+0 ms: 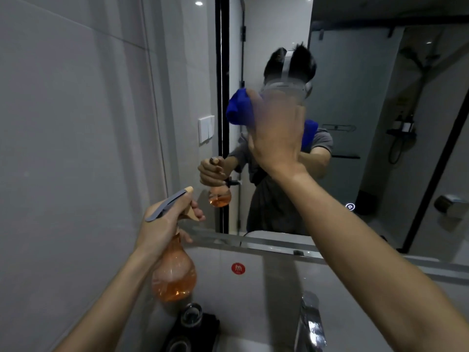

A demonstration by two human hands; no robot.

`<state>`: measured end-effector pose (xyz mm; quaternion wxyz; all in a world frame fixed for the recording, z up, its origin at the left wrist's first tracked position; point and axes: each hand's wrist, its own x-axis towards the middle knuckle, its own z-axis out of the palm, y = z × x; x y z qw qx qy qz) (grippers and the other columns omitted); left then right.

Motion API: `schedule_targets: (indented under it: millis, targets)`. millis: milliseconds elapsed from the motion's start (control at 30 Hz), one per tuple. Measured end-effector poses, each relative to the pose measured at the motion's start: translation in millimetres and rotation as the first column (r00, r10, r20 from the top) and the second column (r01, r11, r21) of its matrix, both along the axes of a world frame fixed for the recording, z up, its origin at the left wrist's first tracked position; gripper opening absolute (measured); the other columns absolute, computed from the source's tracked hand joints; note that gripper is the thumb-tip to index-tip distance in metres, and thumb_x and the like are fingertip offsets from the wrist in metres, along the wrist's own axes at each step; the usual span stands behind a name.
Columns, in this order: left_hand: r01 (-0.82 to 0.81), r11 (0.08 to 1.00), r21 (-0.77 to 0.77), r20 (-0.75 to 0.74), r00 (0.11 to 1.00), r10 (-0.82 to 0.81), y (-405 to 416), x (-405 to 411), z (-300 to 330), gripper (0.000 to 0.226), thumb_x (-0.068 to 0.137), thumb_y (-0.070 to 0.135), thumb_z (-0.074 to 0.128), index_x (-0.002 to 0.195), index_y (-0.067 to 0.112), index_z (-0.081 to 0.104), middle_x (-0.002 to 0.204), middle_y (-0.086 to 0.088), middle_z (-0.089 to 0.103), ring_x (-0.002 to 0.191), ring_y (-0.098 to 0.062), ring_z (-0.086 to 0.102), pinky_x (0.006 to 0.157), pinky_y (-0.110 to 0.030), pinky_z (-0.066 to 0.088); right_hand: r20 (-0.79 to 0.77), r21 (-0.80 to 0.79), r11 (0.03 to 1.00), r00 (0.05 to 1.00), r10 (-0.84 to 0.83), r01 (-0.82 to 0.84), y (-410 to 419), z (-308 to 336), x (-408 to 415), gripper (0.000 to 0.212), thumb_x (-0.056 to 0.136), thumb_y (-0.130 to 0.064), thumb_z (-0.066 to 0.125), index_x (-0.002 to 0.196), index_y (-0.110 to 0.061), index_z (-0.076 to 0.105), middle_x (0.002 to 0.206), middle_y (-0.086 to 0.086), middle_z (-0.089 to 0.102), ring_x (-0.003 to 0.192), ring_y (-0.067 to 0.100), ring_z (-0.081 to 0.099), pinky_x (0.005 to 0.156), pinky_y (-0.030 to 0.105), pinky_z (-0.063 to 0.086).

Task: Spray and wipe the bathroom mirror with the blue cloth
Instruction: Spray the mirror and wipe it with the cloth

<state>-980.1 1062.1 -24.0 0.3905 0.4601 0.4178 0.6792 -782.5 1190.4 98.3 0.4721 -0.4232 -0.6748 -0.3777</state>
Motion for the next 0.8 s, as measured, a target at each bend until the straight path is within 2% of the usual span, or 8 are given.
schedule_targets:
  millis: [67,167,267,367,433,567,733,800]
  targets:
    - [-0.011,1.0,-0.007,0.0,1.0,0.011,-0.9,-1.9,1.8,0.039,0.079,0.05,0.077,0.086,0.012,0.077,0.082,-0.018,0.074,0.078,-0.032,0.074,0.046,-0.027,0.054,-0.006,0.002,1.0,1.0,0.0,0.0,-0.2,-10.7,-5.7,0.062,0.084,-0.027,0.062,0.143,-0.018,0.043,0.124,0.019,0.054,0.106,0.037,0.052,0.088,0.047,0.041]
    - [-0.037,0.999,-0.002,-0.028,0.999,0.037,-2.1,-3.8,-0.4,0.037,0.076,0.054,0.076,0.089,0.019,0.078,0.083,-0.015,0.075,0.079,-0.03,0.075,0.045,-0.027,0.053,0.097,0.013,0.999,0.995,0.037,-0.039,-1.1,-65.1,-9.5,0.055,0.091,-0.026,0.052,0.145,-0.017,0.044,0.129,0.023,0.051,0.115,0.044,0.05,0.096,0.056,0.04]
    - [-0.035,0.999,-0.002,-0.034,0.999,0.034,-2.3,-4.8,-5.8,0.037,0.074,0.055,0.077,0.089,0.021,0.078,0.082,-0.014,0.075,0.079,-0.03,0.075,0.043,-0.026,0.052,0.259,-0.03,0.997,0.962,0.083,-0.078,-6.0,-141.8,-13.4,0.053,0.089,-0.017,0.052,0.143,-0.019,0.048,0.126,0.022,0.051,0.105,0.041,0.055,0.09,0.052,0.043]
    - [-0.038,0.999,-0.007,-0.039,0.999,0.038,-3.7,-6.7,-10.9,0.039,0.073,0.056,0.077,0.088,0.019,0.078,0.081,-0.014,0.075,0.078,-0.032,0.075,0.043,-0.025,0.052,0.501,-0.113,0.989,0.854,0.139,-0.094,-10.6,-208.8,-8.9,0.054,0.085,-0.02,0.049,0.138,-0.023,0.048,0.122,0.015,0.05,0.094,0.033,0.059,0.083,0.046,0.044]
    - [-0.05,0.998,-0.022,-0.044,0.998,0.049,-5.9,-8.5,-14.1,0.039,0.073,0.055,0.077,0.085,0.018,0.078,0.08,-0.015,0.075,0.079,-0.032,0.075,0.042,-0.025,0.052,0.611,-0.196,0.978,0.77,0.184,-0.078,-10.9,-230.6,-4.0,0.059,0.08,-0.023,0.061,0.138,-0.022,0.048,0.12,0.012,0.055,0.095,0.03,0.058,0.084,0.045,0.047]
    - [-0.126,0.991,-0.041,-0.095,0.988,0.121,-13.8,-11.5,-22.5,0.036,0.075,0.051,0.074,0.082,0.016,0.077,0.08,-0.017,0.075,0.077,-0.029,0.075,0.041,-0.027,0.053,0.634,-0.261,0.964,0.745,0.205,-0.043,-9.9,-230.1,-4.3,0.07,0.073,-0.023,0.072,0.139,-0.021,0.046,0.12,0.013,0.053,0.097,0.031,0.055,0.083,0.047,0.047]
    - [-0.286,0.957,-0.047,-0.204,0.941,0.272,-29.7,-19.3,-38.4,0.016,0.091,0.033,0.069,0.089,0.021,0.078,0.077,-0.011,0.075,0.07,-0.021,0.073,0.04,-0.032,0.053,0.614,-0.291,0.955,0.756,0.226,-0.049,-16.9,-224.2,-4.8,0.075,0.067,-0.022,0.079,0.136,-0.021,0.05,0.118,0.012,0.056,0.095,0.029,0.057,0.083,0.045,0.049]
    - [-0.325,0.944,-0.057,-0.219,0.927,0.306,-35.4,-21.5,-42.9,0.015,0.092,0.03,0.068,0.085,0.021,0.079,0.072,-0.01,0.073,0.07,-0.019,0.072,0.038,-0.032,0.051,0.616,-0.307,0.951,0.756,0.223,-0.03,-19.1,-222.9,-4.4,0.076,0.065,-0.023,0.081,0.135,-0.022,0.052,0.119,0.012,0.057,0.095,0.029,0.058,0.083,0.045,0.05]
